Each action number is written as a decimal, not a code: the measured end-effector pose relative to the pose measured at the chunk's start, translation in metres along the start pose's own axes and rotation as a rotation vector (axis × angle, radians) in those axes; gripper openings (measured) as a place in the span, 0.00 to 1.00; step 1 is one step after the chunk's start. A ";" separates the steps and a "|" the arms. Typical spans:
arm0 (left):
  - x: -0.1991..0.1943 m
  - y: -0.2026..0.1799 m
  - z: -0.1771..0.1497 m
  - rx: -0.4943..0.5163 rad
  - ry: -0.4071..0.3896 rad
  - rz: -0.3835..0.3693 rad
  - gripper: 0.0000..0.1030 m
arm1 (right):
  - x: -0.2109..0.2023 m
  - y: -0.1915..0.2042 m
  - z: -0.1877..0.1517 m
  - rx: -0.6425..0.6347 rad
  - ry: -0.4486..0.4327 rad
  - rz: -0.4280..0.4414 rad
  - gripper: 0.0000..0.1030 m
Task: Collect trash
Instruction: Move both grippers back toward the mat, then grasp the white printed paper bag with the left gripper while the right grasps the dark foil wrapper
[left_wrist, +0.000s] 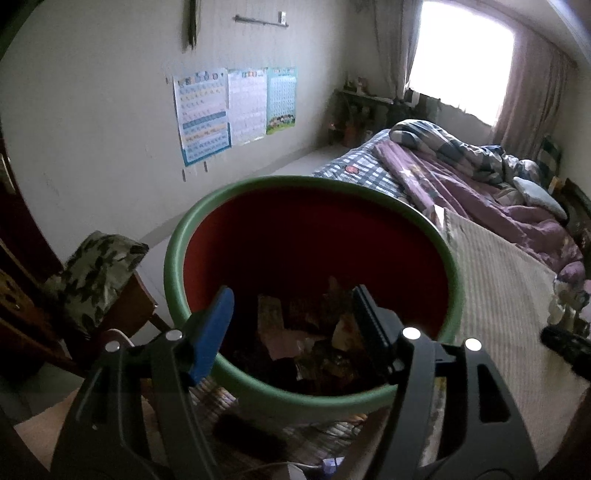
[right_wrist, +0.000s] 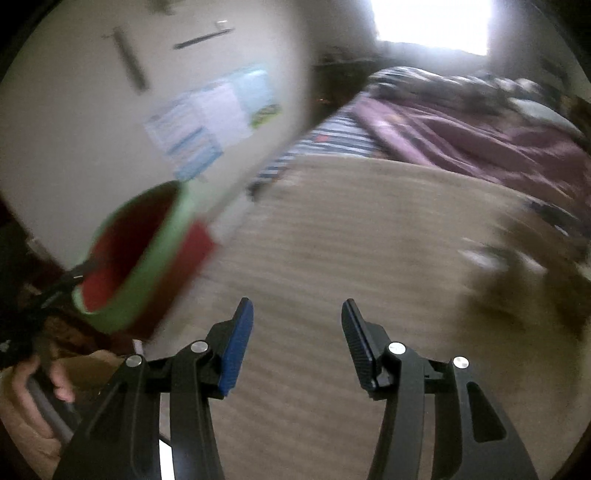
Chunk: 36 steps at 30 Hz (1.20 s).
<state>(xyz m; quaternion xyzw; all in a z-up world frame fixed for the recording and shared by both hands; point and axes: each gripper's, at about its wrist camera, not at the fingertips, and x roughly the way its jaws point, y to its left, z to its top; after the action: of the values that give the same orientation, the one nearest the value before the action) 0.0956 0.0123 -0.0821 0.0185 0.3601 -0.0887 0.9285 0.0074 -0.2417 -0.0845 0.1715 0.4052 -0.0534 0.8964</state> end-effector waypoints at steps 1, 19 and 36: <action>-0.004 -0.003 -0.001 0.007 -0.007 0.003 0.62 | -0.007 -0.014 -0.002 0.017 -0.005 -0.027 0.48; -0.038 -0.201 -0.012 0.217 0.069 -0.382 0.79 | -0.045 -0.219 0.001 0.284 -0.063 -0.260 0.61; 0.044 -0.361 -0.039 0.361 0.321 -0.569 0.84 | -0.056 -0.239 -0.006 0.327 -0.074 -0.181 0.51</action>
<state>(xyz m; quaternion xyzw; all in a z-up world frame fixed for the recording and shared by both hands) 0.0376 -0.3461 -0.1301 0.0946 0.4703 -0.4014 0.7802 -0.0902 -0.4654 -0.1101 0.2757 0.3716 -0.2051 0.8625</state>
